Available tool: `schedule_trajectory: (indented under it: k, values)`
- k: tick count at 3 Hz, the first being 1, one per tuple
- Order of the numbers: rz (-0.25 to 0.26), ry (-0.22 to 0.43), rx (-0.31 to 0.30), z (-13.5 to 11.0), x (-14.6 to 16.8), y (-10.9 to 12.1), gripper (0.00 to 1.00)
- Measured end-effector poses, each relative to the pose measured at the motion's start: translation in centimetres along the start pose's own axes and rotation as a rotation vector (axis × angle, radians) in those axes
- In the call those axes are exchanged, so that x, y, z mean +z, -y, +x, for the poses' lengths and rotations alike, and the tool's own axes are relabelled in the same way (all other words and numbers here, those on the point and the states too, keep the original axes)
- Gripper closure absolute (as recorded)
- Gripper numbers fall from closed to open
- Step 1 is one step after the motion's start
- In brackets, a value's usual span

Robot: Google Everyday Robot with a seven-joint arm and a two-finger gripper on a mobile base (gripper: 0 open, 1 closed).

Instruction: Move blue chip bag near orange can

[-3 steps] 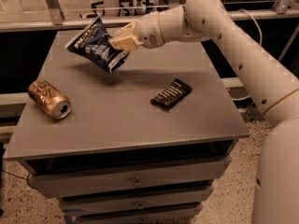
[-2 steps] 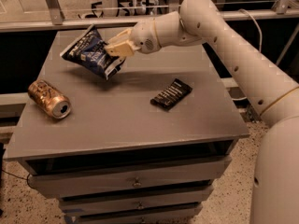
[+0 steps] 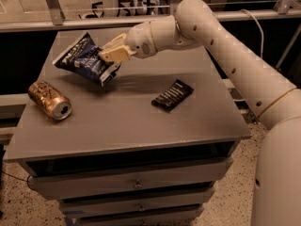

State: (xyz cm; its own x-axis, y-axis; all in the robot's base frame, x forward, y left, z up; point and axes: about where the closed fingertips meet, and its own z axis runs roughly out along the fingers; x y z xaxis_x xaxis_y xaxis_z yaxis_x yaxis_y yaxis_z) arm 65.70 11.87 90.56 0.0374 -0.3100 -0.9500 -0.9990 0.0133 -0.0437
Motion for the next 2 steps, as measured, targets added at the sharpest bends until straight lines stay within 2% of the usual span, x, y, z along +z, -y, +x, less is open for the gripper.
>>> schedule_trajectory:
  k: [1, 2]
  values:
    - [-0.033, 0.015, 0.008, -0.41, 0.71, -0.93, 0.13]
    - [-0.05, 0.023, 0.011, -0.67, 1.06, -1.42, 0.0]
